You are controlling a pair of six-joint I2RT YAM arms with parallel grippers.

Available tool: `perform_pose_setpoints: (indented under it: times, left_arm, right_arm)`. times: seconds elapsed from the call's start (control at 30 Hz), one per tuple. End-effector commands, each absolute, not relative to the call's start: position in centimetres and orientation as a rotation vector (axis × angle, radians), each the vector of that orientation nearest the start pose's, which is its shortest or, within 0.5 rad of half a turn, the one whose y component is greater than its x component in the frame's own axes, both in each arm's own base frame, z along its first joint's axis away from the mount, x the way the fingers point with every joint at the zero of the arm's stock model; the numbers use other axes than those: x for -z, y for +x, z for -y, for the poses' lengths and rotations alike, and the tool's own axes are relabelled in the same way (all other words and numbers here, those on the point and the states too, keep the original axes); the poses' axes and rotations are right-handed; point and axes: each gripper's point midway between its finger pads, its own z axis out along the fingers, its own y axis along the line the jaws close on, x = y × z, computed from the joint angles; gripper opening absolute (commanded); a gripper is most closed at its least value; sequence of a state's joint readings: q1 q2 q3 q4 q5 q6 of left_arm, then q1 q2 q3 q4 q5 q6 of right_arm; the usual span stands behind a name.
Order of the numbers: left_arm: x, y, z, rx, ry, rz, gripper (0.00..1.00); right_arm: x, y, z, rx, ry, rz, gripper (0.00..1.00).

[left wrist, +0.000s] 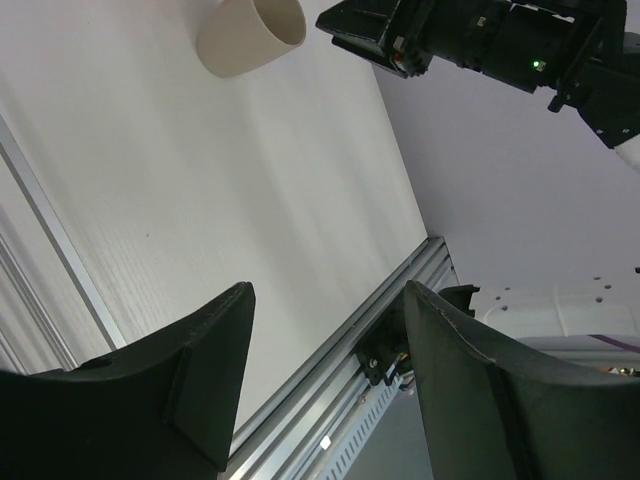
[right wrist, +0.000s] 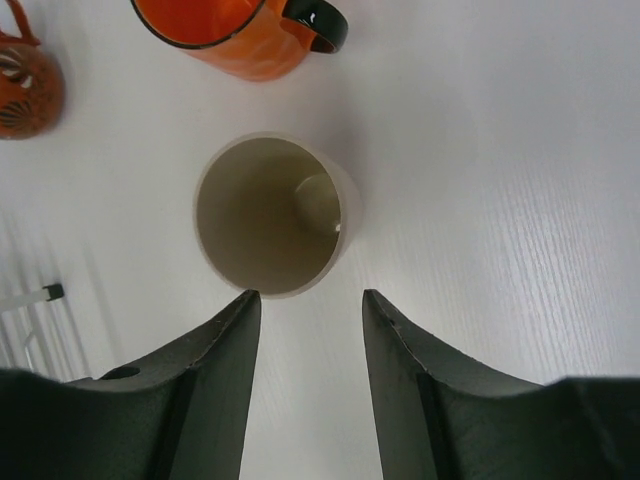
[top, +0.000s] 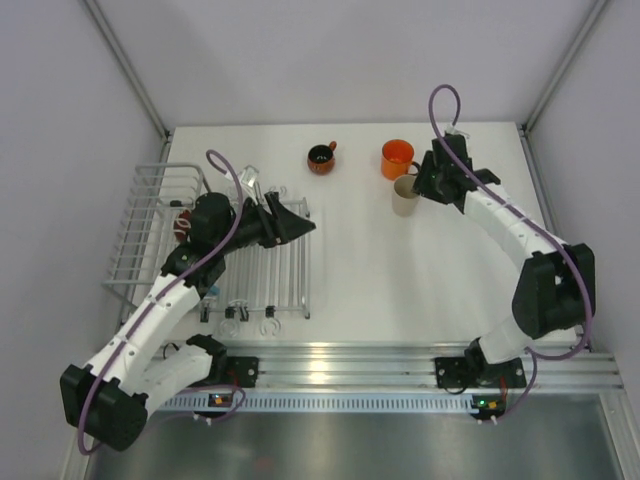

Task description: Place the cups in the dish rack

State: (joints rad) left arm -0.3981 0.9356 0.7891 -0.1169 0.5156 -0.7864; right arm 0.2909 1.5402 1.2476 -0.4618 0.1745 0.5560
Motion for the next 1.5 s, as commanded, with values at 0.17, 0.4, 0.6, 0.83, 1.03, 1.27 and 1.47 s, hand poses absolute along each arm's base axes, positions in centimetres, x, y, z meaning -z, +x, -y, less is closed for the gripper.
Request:
perform_pose_setpoints:
  times: [0.17,0.4,0.6,0.83,1.03,1.27,1.47]
  left_arm:
    - [-29.1,24.4,22.5,1.278,0.035,-1.941,0.66]
    - [-28.7,24.7,22.3,1.257,0.013,-1.958,0.66]
    - [-27.8,24.7,22.5,1.256,0.020,-2.011,0.65]
    - [-28.6,24.7,22.7,1.278,0.012,-2.001,0.68]
    - [-30.6,24.2,23.7,1.388,0.034,-1.981,0.71]
    - [-34.1,23.5,25.0,1.604,0.041,-1.849,0.77]
    - [-36.7,23.3,25.3,1.677,0.072,-1.728,0.85]
  right_arm:
    - [-13.8,43.6,-10.1,-0.110,0.393,-2.311,0.42]
    - [-11.5,43.5,-10.3,-0.112,0.366,-2.338,0.33]
    - [-14.5,42.2,-10.0,-0.218,0.384,-2.253,0.00]
    - [-18.9,39.5,-11.8,-0.427,0.308,-2.141,0.00]
    - [-27.0,36.2,-15.0,-0.738,0.165,-1.905,0.00]
    - [-34.8,31.0,-17.8,-1.083,0.057,-1.629,0.00]
    - [-37.6,27.6,-20.0,-1.300,-0.059,-1.510,0.00]
